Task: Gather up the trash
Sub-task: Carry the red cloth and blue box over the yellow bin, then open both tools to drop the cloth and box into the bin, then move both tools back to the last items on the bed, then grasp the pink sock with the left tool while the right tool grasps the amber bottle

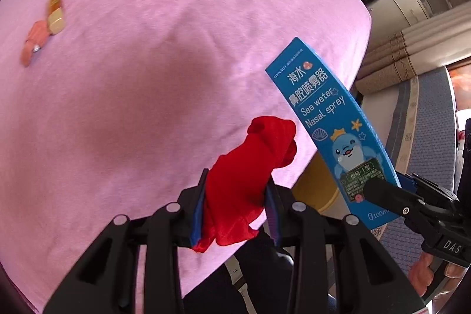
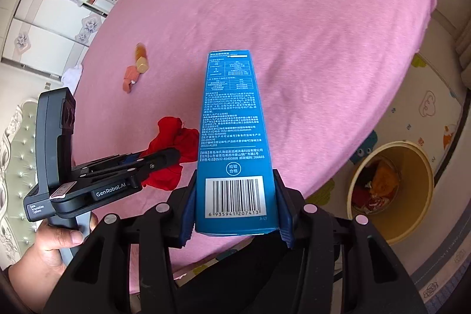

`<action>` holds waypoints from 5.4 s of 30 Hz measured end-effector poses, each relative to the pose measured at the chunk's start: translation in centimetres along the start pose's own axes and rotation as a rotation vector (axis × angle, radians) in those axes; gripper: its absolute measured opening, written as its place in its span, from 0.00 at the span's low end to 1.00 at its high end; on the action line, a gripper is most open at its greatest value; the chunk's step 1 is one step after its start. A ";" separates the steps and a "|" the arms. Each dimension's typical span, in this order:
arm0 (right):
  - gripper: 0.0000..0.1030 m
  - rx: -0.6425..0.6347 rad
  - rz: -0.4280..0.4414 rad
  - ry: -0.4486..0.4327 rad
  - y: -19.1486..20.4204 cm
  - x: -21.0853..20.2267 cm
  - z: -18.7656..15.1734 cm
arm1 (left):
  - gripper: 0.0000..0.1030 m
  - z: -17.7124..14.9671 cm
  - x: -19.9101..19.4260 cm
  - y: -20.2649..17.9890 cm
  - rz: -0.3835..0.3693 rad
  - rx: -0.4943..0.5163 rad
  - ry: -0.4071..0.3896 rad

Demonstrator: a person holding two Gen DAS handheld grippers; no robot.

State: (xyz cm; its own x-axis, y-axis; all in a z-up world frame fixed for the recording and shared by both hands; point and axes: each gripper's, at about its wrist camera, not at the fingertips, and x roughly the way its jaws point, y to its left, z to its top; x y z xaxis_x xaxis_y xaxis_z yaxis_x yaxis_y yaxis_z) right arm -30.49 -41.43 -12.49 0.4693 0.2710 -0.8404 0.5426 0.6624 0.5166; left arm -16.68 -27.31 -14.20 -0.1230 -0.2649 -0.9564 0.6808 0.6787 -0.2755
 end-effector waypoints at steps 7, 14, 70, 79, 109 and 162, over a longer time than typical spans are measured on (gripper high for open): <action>0.44 0.131 -0.058 -0.032 -10.4 -4.3 -2.4 | 0.33 0.8 5.7 -12.4 -0.058 0.144 0.079; 0.44 0.337 -0.111 -0.063 -19.5 -7.0 -6.8 | 0.33 0.1 11.6 -21.5 -0.066 0.286 0.182; 0.57 0.440 -0.186 0.052 -23.1 -3.4 -8.9 | 0.80 -0.8 17.4 -22.8 -0.028 0.310 0.307; 0.54 0.218 -0.173 0.066 -12.4 -1.1 -3.9 | 0.80 0.5 9.2 -12.0 -0.023 0.132 0.162; 0.54 -0.427 -0.024 0.168 26.4 19.9 15.8 | 0.80 8.3 -7.4 29.0 0.199 -0.392 -0.172; 0.31 -0.449 -0.062 0.286 31.2 31.6 18.9 | 0.11 8.3 -4.3 39.4 -0.015 -0.560 -0.196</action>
State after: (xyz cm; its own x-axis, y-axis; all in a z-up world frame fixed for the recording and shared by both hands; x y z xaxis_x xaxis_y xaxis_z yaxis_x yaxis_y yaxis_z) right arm 14.37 -25.40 -19.83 0.2033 0.3596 -0.9107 0.1828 0.8998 0.3961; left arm 16.67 -5.10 -20.18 0.0422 -0.3622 -0.9312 0.1889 0.9181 -0.3485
